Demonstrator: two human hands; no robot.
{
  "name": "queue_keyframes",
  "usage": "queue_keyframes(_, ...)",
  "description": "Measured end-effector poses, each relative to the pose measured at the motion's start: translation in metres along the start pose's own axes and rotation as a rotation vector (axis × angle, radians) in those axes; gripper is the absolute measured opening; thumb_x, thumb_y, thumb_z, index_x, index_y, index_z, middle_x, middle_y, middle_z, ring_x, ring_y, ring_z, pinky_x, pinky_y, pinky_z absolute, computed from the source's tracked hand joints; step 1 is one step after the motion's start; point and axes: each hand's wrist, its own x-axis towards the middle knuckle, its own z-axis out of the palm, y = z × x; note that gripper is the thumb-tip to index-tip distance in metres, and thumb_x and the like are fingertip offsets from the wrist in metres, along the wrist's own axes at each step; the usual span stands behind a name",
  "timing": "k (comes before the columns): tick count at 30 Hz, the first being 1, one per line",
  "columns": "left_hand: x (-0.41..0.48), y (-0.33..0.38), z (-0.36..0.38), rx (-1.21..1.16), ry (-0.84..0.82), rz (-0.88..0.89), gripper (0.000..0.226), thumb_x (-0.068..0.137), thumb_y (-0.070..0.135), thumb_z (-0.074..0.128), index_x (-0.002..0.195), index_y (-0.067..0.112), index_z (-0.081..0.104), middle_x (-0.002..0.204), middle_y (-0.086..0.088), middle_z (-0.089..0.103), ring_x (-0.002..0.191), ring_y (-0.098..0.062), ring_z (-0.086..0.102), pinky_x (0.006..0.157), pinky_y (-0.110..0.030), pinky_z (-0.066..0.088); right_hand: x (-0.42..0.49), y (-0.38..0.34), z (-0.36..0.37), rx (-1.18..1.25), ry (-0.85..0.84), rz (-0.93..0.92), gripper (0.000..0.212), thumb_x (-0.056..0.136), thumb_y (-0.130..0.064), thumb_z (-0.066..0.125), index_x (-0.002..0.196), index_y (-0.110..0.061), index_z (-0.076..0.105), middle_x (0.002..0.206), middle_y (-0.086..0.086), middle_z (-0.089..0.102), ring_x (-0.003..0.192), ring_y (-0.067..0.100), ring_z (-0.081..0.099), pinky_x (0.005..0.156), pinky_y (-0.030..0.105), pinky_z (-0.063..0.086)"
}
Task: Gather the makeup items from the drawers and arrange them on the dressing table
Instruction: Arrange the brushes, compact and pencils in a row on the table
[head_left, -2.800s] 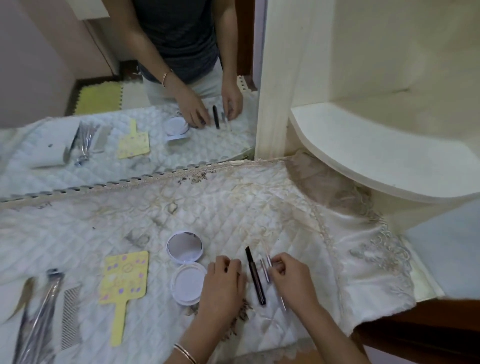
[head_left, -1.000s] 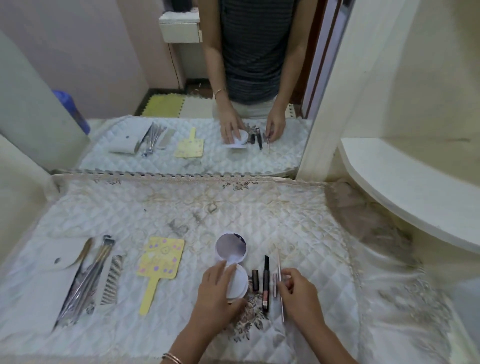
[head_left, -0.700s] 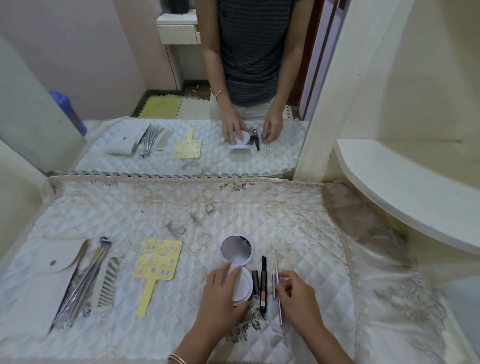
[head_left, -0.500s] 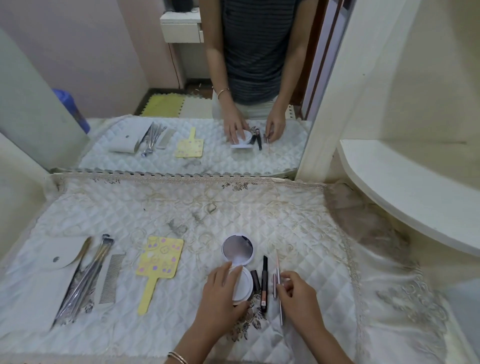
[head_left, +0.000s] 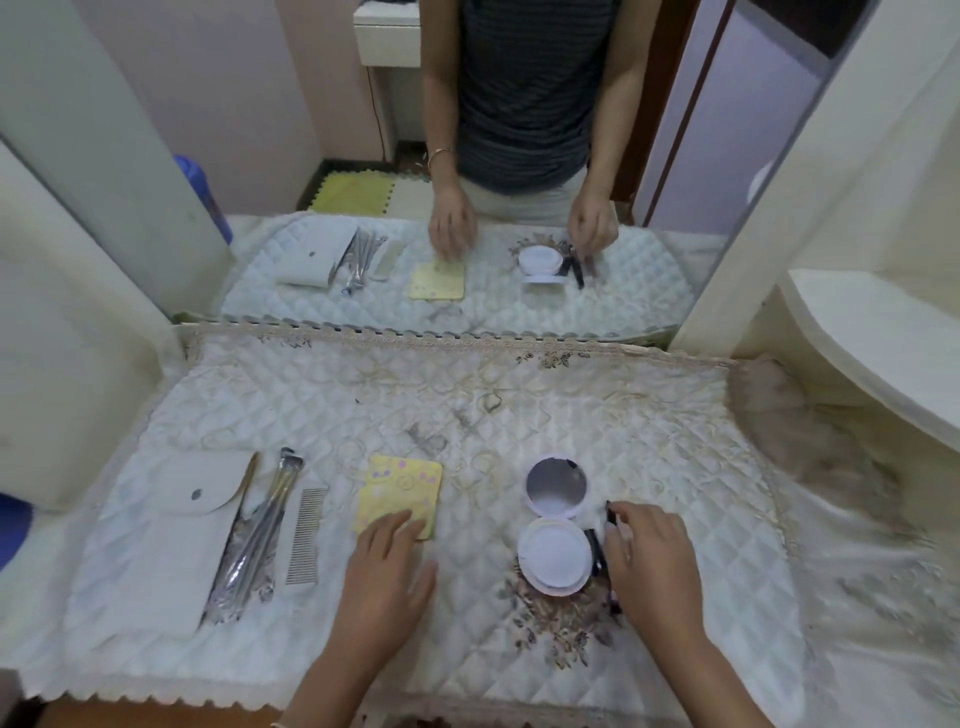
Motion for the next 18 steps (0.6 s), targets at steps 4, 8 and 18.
queue_keyframes(4, -0.010, -0.071, -0.031, 0.091, -0.029, -0.034, 0.038, 0.077, 0.029, 0.041, 0.108, 0.011, 0.051, 0.109, -0.018, 0.064, 0.105, -0.030, 0.055, 0.089, -0.037, 0.048, -0.011, -0.080, 0.038, 0.034, -0.014, -0.232, 0.026, 0.068, -0.019, 0.063, 0.093, -0.012, 0.068, 0.087, 0.007, 0.070, 0.082, 0.024, 0.063, 0.065, 0.034, 0.056)
queue_keyframes(8, -0.022, -0.115, -0.036, 0.196, -0.141, -0.004, 0.051, 0.095, 0.036, 0.007, 0.114, 0.011, 0.046, 0.113, -0.018, 0.066, 0.112, -0.028, 0.045, 0.097, -0.035, 0.031, -0.037, -0.154, 0.096, -0.044, -0.229, -0.386, 0.048, 0.066, -0.039, 0.061, 0.109, -0.019, 0.058, 0.109, 0.002, 0.070, 0.099, 0.017, 0.067, 0.076, 0.033, 0.058)
queue_keyframes(18, -0.015, -0.138, -0.025, 0.177, -0.181, 0.176, 0.042, 0.086, 0.022, 0.027, 0.124, 0.009, 0.041, 0.141, -0.015, 0.035, 0.122, -0.029, 0.035, 0.108, -0.035, 0.027, -0.067, -0.153, 0.094, -0.264, -0.411, -0.161, 0.051, 0.075, -0.037, 0.040, 0.118, -0.018, 0.061, 0.124, -0.002, 0.064, 0.122, 0.012, 0.038, 0.111, 0.028, -0.002)
